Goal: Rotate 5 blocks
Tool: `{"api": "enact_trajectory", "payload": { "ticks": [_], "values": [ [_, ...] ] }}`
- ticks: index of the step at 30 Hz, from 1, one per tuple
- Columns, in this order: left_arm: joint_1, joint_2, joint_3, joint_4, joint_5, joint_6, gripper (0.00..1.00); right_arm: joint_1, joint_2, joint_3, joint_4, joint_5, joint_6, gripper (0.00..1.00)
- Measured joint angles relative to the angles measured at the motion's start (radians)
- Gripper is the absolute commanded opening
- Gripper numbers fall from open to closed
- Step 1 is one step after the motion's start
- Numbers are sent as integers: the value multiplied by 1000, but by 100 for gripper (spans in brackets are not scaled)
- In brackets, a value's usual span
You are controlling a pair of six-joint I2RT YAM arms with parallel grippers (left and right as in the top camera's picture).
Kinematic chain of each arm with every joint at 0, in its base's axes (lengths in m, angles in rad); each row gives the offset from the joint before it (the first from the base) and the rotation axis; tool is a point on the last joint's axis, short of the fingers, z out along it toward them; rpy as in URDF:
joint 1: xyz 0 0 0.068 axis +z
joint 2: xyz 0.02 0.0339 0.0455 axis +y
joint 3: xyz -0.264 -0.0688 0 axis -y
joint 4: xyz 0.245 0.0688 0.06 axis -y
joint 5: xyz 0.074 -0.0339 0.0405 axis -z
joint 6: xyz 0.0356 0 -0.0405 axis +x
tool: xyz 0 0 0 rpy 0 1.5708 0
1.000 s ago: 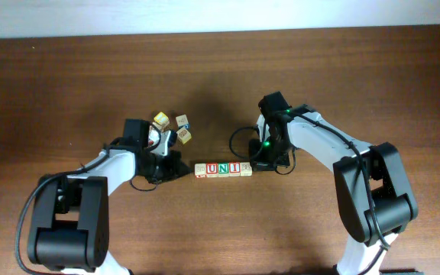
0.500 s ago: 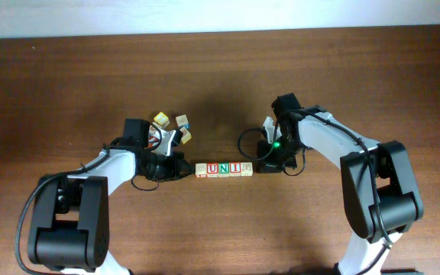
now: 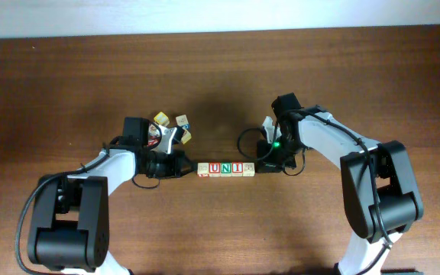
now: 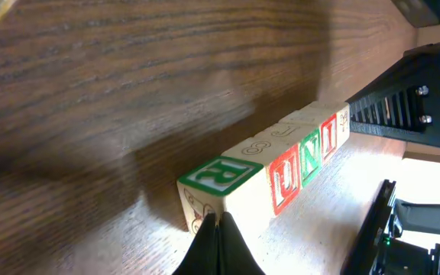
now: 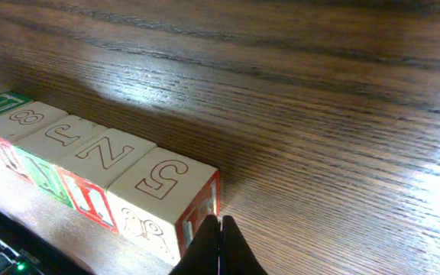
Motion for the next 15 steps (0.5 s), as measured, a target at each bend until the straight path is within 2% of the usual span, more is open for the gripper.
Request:
{"api": "enact_trajectory", "payload": {
  "ticks": [5,15],
  "values": [
    [0,0,3,-37,-50,-19,0,0,0,0,0,0,0,4],
    [0,0,4,-4,-36,-31,0,0,0,0,6,0,0,4]
  ]
}}
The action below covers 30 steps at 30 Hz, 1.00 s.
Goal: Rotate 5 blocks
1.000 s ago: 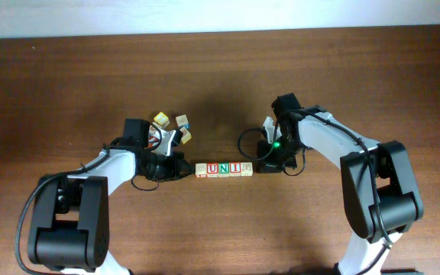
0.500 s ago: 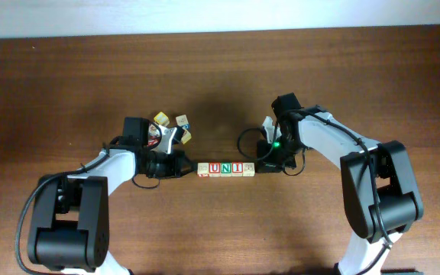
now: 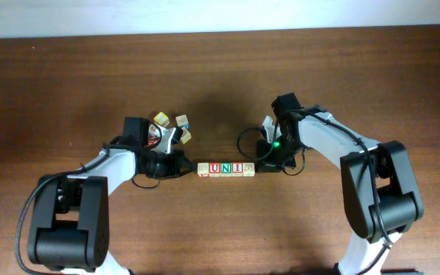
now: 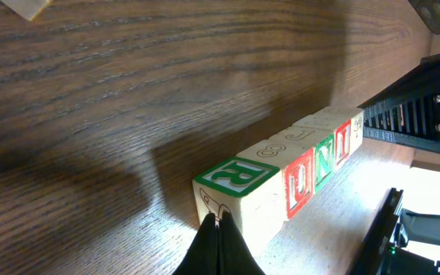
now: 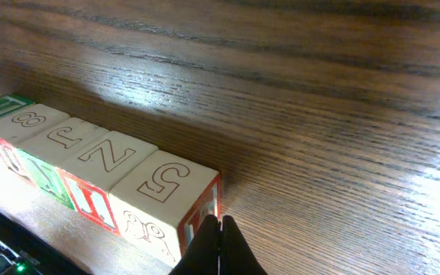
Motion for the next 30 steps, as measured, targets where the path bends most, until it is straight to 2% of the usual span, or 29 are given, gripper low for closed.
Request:
{"api": "enact_trajectory", "payload": {
  "ticks": [20,26,30],
  "values": [
    [-35,0,0,-4,-10,-15,0,-9,0,-1,-3,0,-26,4],
    [-42,0,0,-3,-9,-19,0,-228,0,-85,74,-225,-136,4],
    [-42,0,0,-3,-8,-19,0,-220,2,-175,141,-314,-153,4]
  ]
}}
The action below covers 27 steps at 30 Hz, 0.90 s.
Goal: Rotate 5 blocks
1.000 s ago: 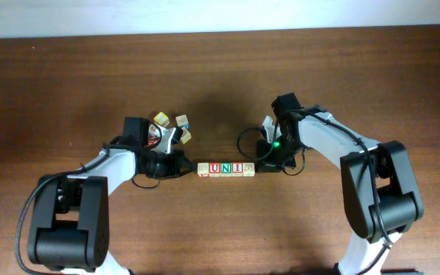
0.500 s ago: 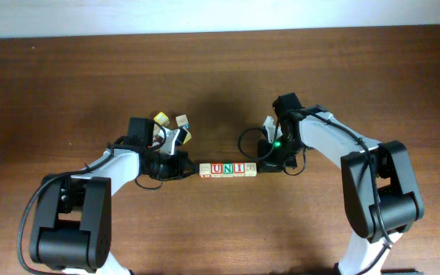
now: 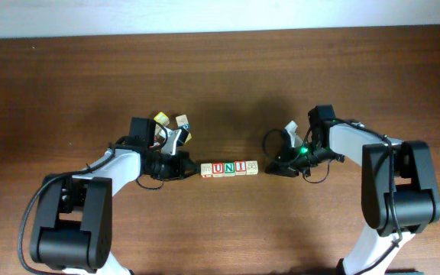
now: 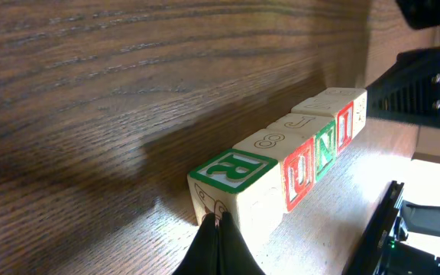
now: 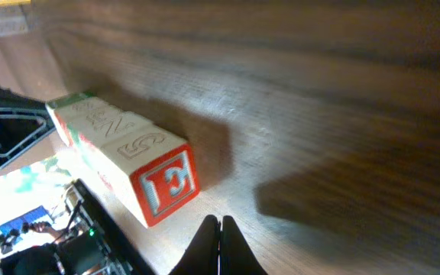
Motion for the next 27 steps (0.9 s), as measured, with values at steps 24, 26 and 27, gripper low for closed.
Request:
{"api": "enact_trajectory", "payload": {
  "ticks": [24,26,27],
  "values": [
    [0,0,0,0,-1,0,0,56,0,0,81,-34,31,4],
    [0,0,0,0,-1,0,0,56,-6,0,76,-34,31,4],
    [0,0,0,0,-1,0,0,56,-19,0,68,-36,31,4]
  ]
}}
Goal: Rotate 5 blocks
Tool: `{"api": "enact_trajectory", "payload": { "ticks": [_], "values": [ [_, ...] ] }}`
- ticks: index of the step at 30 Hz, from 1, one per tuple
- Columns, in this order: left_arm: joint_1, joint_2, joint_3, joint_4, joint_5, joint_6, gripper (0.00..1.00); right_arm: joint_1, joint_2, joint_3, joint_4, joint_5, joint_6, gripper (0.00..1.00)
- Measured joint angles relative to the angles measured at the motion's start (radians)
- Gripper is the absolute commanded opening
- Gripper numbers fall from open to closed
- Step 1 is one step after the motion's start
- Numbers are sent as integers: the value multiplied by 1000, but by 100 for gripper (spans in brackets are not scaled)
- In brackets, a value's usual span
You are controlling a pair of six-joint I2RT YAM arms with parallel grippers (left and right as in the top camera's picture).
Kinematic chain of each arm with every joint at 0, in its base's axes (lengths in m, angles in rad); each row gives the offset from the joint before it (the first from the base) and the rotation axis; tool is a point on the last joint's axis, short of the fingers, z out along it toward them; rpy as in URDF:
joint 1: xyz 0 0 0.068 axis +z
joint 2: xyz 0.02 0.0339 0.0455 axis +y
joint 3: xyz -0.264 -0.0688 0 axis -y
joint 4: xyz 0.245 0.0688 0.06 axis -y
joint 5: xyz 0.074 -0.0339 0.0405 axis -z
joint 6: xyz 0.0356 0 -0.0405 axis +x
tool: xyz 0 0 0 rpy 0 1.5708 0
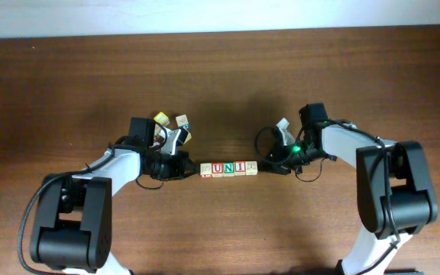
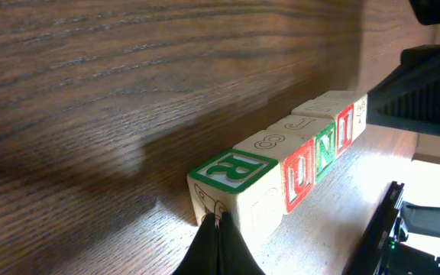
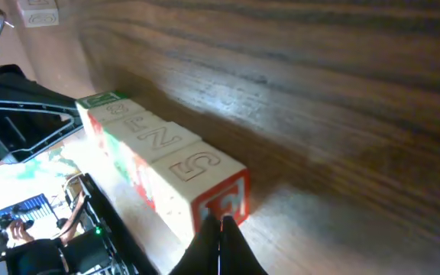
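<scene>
Five lettered wooden blocks stand in one straight row (image 1: 228, 168) at the table's middle. My left gripper (image 1: 192, 169) is shut, its tips (image 2: 218, 220) against the end block with the green R (image 2: 231, 170). My right gripper (image 1: 263, 165) is shut too, its tips (image 3: 221, 220) touching the red-framed end face (image 3: 228, 203) of the block marked 5 (image 3: 199, 169). Red and green letters U, N, I face up in the overhead view.
A few small loose blocks (image 1: 173, 124) lie just behind my left wrist. Both arms reach in low from the front corners, with cables (image 1: 244, 142) looping near the right wrist. Bare wood (image 1: 228, 84) stretches behind the row.
My right gripper was a short way off to the right of the row; now its shut tips touch the row's right end. The left gripper and the blocks have not moved.
At first both shut grippers pressed on the two ends of the row, and the same half a second later. Then the right arm stood away to the right, the row lay slightly further right, the left tips still on it. Now both ends are touched again.
</scene>
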Motion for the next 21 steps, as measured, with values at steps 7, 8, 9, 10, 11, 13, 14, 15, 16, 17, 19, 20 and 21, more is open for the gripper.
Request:
{"api": "enact_trajectory", "payload": {
  "ticks": [7,8,9,10,11,13,14,15,16,17,19,20,21],
  "values": [
    [0,0,0,0,0,0,0,9,-27,14,-66,-2,-5,4],
    [0,0,0,1,-1,0,0,13,-28,18,-67,7,-5,4],
    [1,0,0,1,0,0,0,17,-29,22,-71,25,-4,4],
    [1,0,0,3,0,0,0,21,-29,22,-74,41,0,4],
    [1,0,0,3,0,0,0,24,-29,22,-75,61,8,4],
    [0,0,0,3,0,0,0,26,-29,22,-75,101,30,4],
    [0,0,0,3,0,0,0,27,-29,22,-74,121,42,4],
    [0,0,0,3,0,0,0,27,-29,22,-74,135,49,4],
    [0,0,0,3,0,0,0,27,-28,22,-72,145,53,4],
    [0,0,0,3,0,0,0,27,-28,22,-70,149,55,4],
    [0,0,0,3,0,-3,0,27,-28,22,-66,154,56,4],
    [0,0,0,3,0,-3,0,27,-28,22,-62,154,56,4],
    [0,0,0,3,0,-3,0,28,-28,22,-62,155,57,4]
  ]
}}
